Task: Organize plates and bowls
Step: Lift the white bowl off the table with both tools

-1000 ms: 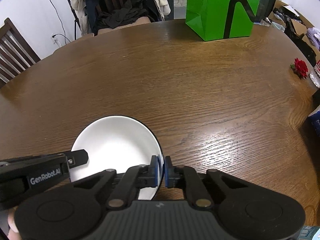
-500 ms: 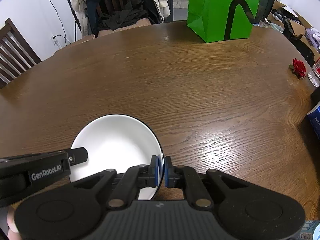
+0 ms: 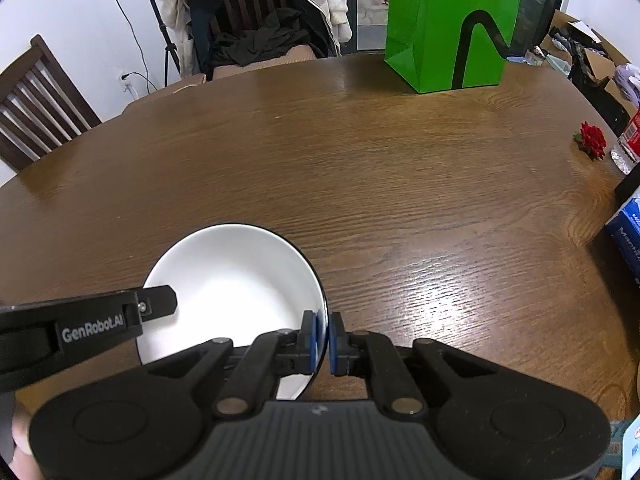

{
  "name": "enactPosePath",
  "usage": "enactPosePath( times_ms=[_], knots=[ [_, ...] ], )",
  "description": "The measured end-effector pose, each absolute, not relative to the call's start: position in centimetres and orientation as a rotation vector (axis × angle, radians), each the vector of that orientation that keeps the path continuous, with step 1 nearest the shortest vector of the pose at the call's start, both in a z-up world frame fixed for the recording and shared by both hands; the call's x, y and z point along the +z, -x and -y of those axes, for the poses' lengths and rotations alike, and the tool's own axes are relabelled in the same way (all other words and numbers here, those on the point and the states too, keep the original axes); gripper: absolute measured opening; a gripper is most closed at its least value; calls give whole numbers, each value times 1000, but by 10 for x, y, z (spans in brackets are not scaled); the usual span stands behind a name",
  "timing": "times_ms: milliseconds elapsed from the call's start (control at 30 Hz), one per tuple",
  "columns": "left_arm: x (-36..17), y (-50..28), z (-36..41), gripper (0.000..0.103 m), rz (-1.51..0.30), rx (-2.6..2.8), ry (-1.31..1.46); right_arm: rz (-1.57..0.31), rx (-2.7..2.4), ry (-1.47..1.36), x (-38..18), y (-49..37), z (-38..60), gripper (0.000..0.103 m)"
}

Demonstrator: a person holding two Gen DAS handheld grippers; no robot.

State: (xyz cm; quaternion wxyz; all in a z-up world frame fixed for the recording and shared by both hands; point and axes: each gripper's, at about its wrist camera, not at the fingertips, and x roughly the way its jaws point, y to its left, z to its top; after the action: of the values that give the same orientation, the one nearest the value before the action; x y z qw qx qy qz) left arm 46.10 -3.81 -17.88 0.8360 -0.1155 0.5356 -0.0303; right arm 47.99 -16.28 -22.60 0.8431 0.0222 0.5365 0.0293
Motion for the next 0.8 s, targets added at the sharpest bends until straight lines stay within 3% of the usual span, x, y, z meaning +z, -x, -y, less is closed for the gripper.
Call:
enactPosePath(
  times_ms=[800],
  knots=[
    [-152, -415, 33, 7, -1103, -41, 256, -1108, 86, -43, -203, -443, 155, 6]
  ],
)
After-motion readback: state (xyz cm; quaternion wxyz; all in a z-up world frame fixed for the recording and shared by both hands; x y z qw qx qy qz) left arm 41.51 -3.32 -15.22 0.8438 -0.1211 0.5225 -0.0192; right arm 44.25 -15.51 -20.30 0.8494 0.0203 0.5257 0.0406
